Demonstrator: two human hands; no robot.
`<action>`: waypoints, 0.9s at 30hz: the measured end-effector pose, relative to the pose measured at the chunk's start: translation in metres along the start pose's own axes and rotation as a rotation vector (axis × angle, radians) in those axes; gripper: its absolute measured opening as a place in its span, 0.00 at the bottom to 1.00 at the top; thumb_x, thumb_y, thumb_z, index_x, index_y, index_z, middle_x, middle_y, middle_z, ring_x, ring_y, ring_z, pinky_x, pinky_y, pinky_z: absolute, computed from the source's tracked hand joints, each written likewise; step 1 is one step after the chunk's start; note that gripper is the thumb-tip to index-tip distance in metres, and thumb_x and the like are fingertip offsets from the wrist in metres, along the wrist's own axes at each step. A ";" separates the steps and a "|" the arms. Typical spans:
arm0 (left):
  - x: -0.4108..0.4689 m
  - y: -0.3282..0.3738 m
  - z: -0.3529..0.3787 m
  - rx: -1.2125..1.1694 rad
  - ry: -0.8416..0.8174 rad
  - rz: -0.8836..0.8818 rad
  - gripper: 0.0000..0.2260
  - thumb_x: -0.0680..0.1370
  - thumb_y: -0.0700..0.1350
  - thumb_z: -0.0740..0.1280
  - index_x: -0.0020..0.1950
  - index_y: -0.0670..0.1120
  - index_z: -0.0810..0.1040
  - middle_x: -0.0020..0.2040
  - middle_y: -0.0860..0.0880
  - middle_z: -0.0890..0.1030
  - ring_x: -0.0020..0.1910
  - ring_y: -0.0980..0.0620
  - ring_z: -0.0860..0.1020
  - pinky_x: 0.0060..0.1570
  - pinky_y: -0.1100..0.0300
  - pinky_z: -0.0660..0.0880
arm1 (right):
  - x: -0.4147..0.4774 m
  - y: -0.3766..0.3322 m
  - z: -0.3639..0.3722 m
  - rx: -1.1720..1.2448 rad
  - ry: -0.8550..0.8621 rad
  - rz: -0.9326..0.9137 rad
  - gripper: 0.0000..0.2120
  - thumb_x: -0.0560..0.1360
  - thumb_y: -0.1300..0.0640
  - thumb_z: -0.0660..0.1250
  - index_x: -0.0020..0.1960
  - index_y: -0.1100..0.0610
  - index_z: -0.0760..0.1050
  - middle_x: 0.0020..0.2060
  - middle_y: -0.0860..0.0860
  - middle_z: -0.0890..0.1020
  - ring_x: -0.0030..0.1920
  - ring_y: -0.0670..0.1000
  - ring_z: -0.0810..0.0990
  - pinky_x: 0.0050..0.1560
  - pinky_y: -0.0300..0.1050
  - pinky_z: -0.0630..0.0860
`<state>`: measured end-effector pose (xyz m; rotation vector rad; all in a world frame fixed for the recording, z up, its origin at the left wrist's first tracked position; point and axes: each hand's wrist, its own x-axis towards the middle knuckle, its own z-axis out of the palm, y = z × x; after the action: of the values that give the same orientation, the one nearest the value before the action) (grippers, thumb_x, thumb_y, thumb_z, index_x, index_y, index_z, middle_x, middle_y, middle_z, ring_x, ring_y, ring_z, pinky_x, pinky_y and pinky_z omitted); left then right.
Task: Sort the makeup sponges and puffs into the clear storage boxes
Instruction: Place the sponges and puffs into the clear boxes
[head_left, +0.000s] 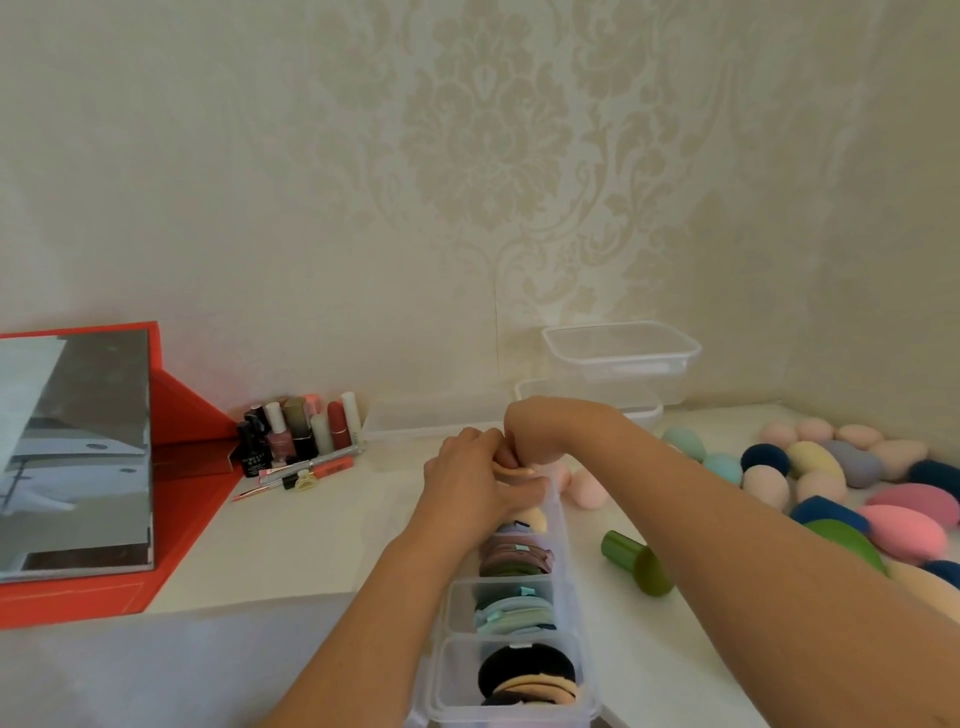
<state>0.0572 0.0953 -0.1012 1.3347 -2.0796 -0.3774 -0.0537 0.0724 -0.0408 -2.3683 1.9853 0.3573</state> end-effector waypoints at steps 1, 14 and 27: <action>0.000 0.000 0.000 -0.008 -0.002 0.003 0.13 0.67 0.57 0.71 0.39 0.51 0.72 0.41 0.55 0.72 0.46 0.51 0.71 0.49 0.55 0.69 | 0.000 0.000 0.001 0.008 -0.009 -0.006 0.15 0.77 0.63 0.57 0.32 0.58 0.66 0.29 0.51 0.68 0.29 0.48 0.64 0.29 0.38 0.61; 0.006 -0.006 0.002 -0.001 -0.104 -0.092 0.19 0.64 0.64 0.67 0.45 0.53 0.73 0.44 0.54 0.76 0.48 0.50 0.75 0.49 0.53 0.73 | -0.071 0.038 -0.013 0.490 0.160 -0.101 0.08 0.73 0.60 0.66 0.49 0.53 0.82 0.40 0.45 0.83 0.38 0.42 0.79 0.43 0.37 0.74; 0.001 -0.002 0.001 0.133 -0.102 -0.013 0.12 0.73 0.58 0.66 0.39 0.50 0.76 0.37 0.52 0.79 0.39 0.50 0.76 0.41 0.55 0.70 | -0.197 0.072 0.045 0.186 -0.266 0.044 0.29 0.62 0.43 0.77 0.59 0.40 0.69 0.55 0.39 0.74 0.54 0.47 0.75 0.55 0.45 0.73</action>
<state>0.0581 0.0931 -0.1026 1.4334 -2.2150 -0.3236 -0.1622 0.2573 -0.0371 -2.0488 1.8633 0.4422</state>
